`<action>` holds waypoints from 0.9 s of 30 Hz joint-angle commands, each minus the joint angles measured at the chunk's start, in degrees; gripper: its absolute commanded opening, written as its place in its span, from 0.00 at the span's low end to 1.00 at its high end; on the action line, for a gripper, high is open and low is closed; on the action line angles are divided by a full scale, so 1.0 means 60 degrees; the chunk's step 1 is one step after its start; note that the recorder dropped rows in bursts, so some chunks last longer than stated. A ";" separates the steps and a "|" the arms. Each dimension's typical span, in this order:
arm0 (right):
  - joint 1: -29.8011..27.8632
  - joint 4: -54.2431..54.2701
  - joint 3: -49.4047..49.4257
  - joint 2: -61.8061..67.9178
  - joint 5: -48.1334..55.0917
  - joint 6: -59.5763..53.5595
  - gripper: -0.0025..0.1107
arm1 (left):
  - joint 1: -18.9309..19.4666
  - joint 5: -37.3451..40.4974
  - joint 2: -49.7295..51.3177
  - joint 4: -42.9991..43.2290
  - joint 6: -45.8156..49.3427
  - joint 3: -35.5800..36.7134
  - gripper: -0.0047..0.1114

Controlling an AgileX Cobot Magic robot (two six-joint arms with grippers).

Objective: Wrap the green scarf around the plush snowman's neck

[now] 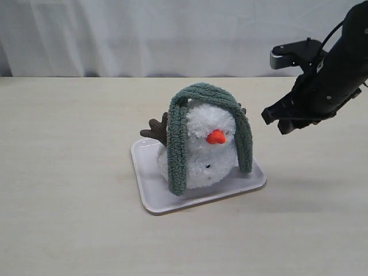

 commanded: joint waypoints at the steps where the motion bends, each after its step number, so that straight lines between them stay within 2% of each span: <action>1: 0.0519 0.0831 -0.0037 -0.1058 0.0047 -0.1254 0.33 | -0.0044 -0.0132 -0.0004 -0.0006 -0.0016 0.0019 0.04; 4: 0.1090 0.0854 -0.0037 -0.1685 -0.0292 -0.1700 0.35 | -0.0044 -0.0132 -0.0004 -0.0006 -0.0016 0.0019 0.04; 9: 0.2438 0.0651 -0.0037 -0.2374 -0.1365 -0.1712 0.49 | -0.0044 -0.0132 -0.0004 -0.0006 -0.0016 0.0019 0.04; 11: 0.2941 0.0399 -0.0037 -0.2398 -0.1757 -0.1308 0.49 | -0.0044 -0.0132 -0.0004 -0.0006 -0.0016 0.0019 0.04; 19: 0.4627 -0.3138 -0.0037 -0.1436 -0.2332 0.1664 0.49 | -0.0044 -0.0132 -0.0004 -0.0006 -0.0016 0.0019 0.04; 27: 0.4866 -0.6016 -0.0037 -0.0755 -0.2331 0.2681 0.49 | -0.0044 -0.0132 -0.0004 -0.0006 -0.0016 0.0019 0.04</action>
